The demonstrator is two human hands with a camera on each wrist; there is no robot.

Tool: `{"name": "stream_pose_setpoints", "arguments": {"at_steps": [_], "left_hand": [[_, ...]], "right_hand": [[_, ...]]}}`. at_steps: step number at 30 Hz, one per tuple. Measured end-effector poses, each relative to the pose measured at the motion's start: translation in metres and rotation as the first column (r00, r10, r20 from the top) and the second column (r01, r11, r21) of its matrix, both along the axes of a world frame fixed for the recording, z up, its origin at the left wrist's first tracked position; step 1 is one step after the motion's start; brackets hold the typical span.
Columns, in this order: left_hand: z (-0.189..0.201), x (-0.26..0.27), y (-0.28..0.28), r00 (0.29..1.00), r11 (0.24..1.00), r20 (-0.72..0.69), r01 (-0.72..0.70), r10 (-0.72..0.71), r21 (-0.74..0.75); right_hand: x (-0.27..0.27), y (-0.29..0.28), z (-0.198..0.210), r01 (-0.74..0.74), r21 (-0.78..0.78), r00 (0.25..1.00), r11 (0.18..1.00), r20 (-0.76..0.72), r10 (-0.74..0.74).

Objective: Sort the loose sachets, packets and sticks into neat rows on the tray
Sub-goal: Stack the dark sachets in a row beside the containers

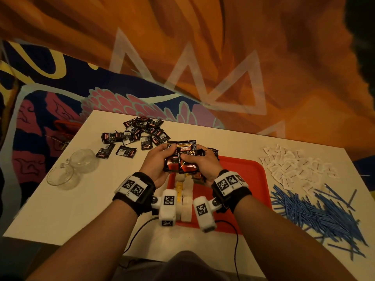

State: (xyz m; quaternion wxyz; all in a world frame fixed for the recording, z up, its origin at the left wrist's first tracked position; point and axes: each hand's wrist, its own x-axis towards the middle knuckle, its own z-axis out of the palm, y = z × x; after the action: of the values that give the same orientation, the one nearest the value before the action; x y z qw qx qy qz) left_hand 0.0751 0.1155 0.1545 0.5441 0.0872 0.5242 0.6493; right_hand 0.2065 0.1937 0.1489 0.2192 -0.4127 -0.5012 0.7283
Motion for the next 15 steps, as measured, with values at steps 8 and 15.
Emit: {"name": "stream_pose_setpoints", "arguments": {"at_steps": [8, 15], "left_hand": [[-0.004, -0.01, 0.0, 0.992, 0.994, -0.099, -0.09, 0.083, -0.065], [-0.003, 0.014, 0.007, 0.977, 0.999, -0.214, -0.019, 0.009, -0.045]], "right_hand": [[0.006, 0.007, -0.007, 0.125, -0.131, 0.986, 0.983, -0.095, -0.138], [-0.008, 0.0, -0.001, 0.005, -0.197, 0.99, 0.98, -0.138, -0.033]]}}
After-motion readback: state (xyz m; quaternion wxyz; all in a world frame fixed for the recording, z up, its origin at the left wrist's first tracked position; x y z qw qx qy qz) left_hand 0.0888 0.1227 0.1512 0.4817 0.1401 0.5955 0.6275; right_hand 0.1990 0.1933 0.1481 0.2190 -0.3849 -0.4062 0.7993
